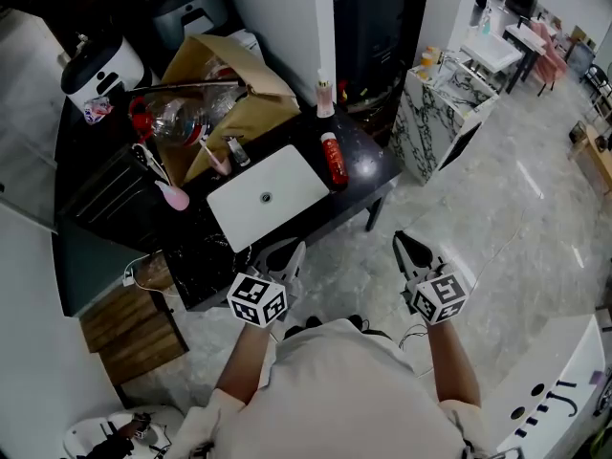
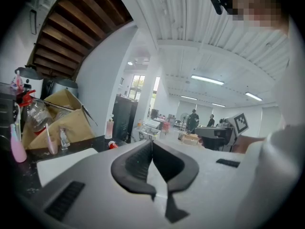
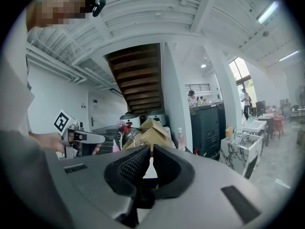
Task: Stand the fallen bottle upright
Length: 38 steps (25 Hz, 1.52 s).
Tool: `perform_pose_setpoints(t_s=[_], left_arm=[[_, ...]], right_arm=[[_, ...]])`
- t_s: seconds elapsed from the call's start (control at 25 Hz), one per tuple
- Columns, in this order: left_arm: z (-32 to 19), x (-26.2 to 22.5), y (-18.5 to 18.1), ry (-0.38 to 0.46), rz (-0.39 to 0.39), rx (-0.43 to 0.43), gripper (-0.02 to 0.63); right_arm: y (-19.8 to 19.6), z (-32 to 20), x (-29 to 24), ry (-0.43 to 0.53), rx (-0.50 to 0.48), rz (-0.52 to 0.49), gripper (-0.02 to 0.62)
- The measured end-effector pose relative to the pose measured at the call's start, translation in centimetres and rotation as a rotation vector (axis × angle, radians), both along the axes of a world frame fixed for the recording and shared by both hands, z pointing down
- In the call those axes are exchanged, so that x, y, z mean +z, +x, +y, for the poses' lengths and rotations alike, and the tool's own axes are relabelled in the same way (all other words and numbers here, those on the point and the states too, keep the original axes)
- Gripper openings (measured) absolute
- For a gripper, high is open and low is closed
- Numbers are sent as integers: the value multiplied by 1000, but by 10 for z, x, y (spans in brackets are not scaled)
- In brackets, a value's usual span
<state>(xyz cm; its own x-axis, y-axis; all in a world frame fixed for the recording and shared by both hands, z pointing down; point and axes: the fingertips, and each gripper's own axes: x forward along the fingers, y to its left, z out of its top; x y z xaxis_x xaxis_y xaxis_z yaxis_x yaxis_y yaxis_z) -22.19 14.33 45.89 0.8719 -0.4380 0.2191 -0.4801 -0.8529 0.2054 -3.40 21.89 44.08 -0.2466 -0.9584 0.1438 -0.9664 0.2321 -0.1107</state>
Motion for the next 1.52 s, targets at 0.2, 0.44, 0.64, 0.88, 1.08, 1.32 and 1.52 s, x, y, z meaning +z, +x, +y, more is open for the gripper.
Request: perform_pose_setpoints(t_s=[0.2,0.44,0.64,0.88,1.08,1.32,1.52], left_arm=[[5,2,5,-5,-9,10,9],[6,2,11,-2,-11,11,47],[8,2,20,3,-6,-2,83],[13,-1,33,18,-19,10,149],[20,-5,43,26,3,1,202],[25,-6,51,31,3,-31,256],[30,-4,54,39,-10,-53,299]], right_arm=[[1,-1,7,-19,-11,-4,41],[6,0,10,-21,-18,-13,41],[13,2,14,-22,-27,-18,41],[27,3,16,-29,-31,-22,41],[39,7,20,-25,-39,-34,41],[48,7,20,-25,-64,-42,41],[55,10,23,-24,-82,-48,41]])
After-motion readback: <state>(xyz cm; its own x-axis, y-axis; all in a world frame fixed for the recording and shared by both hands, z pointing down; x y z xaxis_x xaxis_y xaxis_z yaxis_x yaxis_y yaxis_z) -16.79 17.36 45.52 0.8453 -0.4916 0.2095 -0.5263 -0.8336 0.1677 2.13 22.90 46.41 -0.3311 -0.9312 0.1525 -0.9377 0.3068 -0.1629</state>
